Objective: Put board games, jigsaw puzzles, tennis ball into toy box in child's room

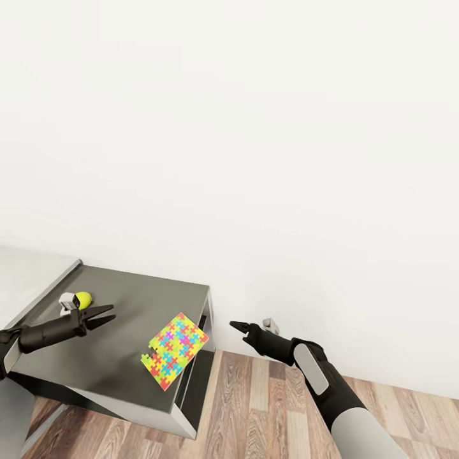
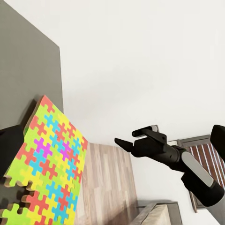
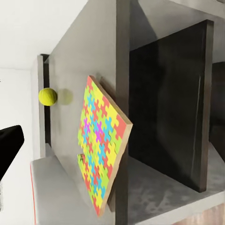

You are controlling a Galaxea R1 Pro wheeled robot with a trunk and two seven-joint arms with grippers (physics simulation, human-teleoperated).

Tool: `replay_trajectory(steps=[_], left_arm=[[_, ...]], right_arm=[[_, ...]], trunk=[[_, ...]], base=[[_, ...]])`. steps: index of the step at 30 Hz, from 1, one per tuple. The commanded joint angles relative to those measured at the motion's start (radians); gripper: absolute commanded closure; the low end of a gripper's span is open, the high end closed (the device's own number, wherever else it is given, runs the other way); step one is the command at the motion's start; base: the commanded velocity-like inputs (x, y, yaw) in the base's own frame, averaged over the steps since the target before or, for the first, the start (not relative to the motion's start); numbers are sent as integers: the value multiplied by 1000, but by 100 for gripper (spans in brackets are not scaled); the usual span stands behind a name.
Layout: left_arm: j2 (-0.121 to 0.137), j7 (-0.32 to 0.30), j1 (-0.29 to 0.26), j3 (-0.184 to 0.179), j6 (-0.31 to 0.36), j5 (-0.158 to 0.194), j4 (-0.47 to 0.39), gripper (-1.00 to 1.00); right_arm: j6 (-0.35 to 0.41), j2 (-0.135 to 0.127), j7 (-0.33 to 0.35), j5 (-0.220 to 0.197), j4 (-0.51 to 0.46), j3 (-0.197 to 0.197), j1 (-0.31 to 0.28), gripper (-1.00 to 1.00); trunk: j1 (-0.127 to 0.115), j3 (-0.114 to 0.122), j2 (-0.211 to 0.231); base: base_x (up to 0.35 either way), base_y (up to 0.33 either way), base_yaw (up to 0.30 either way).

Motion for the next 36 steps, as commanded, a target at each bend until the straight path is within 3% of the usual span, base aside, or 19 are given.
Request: replay_trajectory(steps=[1,14,29,36], left_arm=[[0,-4,-1,1,11,-2,0,-100],[1,-4,-1,2,11,-1,0,-100],[10,-4,-1,3,21,8,1,-100],[43,-4,1,0,77,35,0,-100]], right_arm=[[5,0,3,-3,0,-1,-1,-100],[4,1,11,-5,0,-3,-1,-100],[5,4,13,-2,0,-2,-1,-100],[8,8,12,1,0,-2,-1,-100]], trunk=[[4,-4,-8],[54,-45,-99],[54,-45,-99],[54,-45,-99]], base=[[0,0,0],[0,0,0],[0,0,0],[0,0,0]])
